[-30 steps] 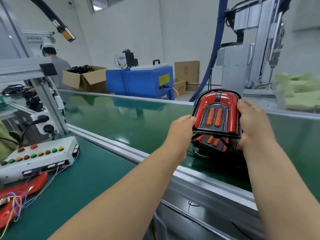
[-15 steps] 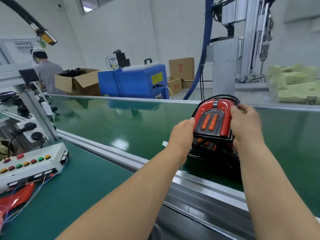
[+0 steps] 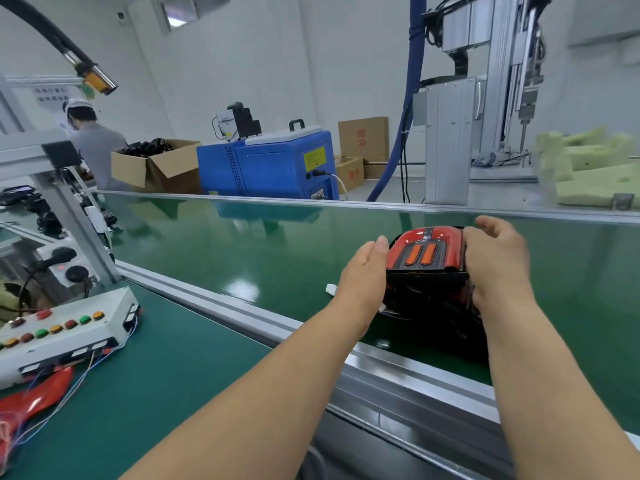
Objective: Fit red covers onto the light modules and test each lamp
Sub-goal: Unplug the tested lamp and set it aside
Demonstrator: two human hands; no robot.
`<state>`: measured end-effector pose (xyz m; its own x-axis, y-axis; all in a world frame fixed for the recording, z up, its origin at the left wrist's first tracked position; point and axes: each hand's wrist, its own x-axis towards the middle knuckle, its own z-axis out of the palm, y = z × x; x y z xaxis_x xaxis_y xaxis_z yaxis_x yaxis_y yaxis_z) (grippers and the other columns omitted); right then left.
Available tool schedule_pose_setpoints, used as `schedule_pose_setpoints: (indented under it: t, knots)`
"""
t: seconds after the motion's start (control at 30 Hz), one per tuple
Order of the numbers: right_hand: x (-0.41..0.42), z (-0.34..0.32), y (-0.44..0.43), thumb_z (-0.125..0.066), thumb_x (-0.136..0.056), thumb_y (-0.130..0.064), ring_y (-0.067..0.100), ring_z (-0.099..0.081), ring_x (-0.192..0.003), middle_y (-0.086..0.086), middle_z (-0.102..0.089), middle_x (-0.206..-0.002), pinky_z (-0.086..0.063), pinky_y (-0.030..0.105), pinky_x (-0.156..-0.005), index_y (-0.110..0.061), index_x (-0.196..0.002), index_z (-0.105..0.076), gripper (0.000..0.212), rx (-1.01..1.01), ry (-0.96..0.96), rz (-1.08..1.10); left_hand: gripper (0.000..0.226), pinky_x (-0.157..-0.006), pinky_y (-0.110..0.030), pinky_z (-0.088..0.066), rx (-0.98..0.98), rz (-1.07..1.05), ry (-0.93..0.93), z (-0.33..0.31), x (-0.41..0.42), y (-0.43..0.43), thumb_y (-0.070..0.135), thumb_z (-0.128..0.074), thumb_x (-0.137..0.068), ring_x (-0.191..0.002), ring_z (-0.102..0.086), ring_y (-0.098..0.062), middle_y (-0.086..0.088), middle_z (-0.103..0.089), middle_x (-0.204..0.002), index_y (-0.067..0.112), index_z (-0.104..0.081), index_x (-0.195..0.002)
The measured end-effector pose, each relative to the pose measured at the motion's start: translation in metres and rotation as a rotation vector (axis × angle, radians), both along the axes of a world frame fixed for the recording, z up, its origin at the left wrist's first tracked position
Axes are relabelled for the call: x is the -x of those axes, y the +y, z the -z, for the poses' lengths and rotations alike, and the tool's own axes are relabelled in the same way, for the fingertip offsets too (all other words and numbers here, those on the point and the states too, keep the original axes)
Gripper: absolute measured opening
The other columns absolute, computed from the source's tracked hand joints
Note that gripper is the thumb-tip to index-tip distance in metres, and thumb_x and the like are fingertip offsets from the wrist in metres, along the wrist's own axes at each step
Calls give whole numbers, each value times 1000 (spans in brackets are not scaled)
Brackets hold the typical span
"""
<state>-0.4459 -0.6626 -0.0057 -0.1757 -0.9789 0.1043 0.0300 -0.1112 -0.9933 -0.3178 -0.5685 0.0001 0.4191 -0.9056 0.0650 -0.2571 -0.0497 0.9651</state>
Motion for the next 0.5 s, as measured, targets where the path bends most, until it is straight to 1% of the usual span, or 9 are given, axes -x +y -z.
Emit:
schedule_pose_setpoints:
  t: [0.03, 0.07, 0.13, 0.17, 0.23, 0.27, 0.33, 0.4, 0.5]
  knots:
    - [0, -3, 2, -53, -91, -23, 21, -63, -104, 5, -53, -137, -56, 42, -91, -27, -130, -57, 40, 36, 44, 28, 34, -77, -15, -37, 10, -12, 14, -1, -3, 3, 51, -29, -105, -92, -55, -1, 25, -55, -95, 37, -57, -89]
    - [0, -8, 5, -53, -90, -24, 23, -57, -111, 4, -52, -138, -50, 45, -101, -29, -129, -58, 39, 79, 77, 53, 32, -85, -15, -35, 23, -21, 31, -2, -6, 7, 51, -30, -105, -98, -52, 1, 28, -52, -101, 39, -59, -101]
    - [-4, -20, 17, -52, -92, -24, 18, -47, -121, -5, -47, -134, -39, 38, -110, -31, -124, -58, 34, 207, 86, 81, 44, -98, -21, -27, 69, -61, 68, -4, -15, 12, 51, -31, -104, -113, -41, 2, 24, -45, -118, 29, -54, -136]
    - [-8, -26, 23, -52, -93, -23, 14, -44, -125, -9, -43, -130, -35, 32, -110, -31, -121, -59, 30, 281, 75, 86, 46, -98, -23, -27, 85, -88, 84, -6, -19, 15, 51, -31, -104, -114, -41, 2, 22, -47, -120, 26, -55, -136]
    - [-18, -37, 37, -52, -93, -20, 10, -41, -128, -12, -42, -127, -28, 19, -106, -31, -114, -58, 25, 412, 65, 83, 37, -94, -23, -33, 128, -135, 130, -13, -28, 24, 50, -33, -105, -105, -50, 1, 22, -56, -110, 30, -64, -109]
    - [-26, -43, 44, -52, -93, -18, 8, -40, -127, -12, -43, -126, -25, 11, -102, -31, -112, -58, 24, 461, 79, 72, 35, -94, -25, -36, 144, -161, 156, -18, -31, 29, 49, -33, -105, -105, -53, -2, 19, -59, -105, 31, -63, -102]
    - [-44, -51, 57, -53, -95, -17, 5, -40, -123, -12, -45, -125, -21, 2, -94, -30, -111, -60, 21, 514, 106, 14, 37, -104, -33, -40, 175, -197, 177, -26, -40, 42, 48, -35, -104, -117, -54, -9, 13, -63, -116, 26, -64, -111]
    - [-66, -54, 70, -54, -95, -16, 8, -45, -122, -10, -49, -124, -30, 11, -98, -27, -109, -64, 21, 532, 111, -69, 36, -111, -39, -40, 203, -252, 189, -35, -51, 57, 44, -39, -104, -125, -53, -13, 5, -62, -130, 22, -64, -118]
    - [-100, -54, 92, -54, -95, -13, 17, -56, -114, -7, -59, -119, -45, 33, -99, -25, -104, -69, 21, 513, 78, -223, 17, -106, -40, -46, 270, -364, 208, -41, -72, 83, 30, -52, -100, -114, -60, -12, 5, -69, -116, 25, -68, -99]
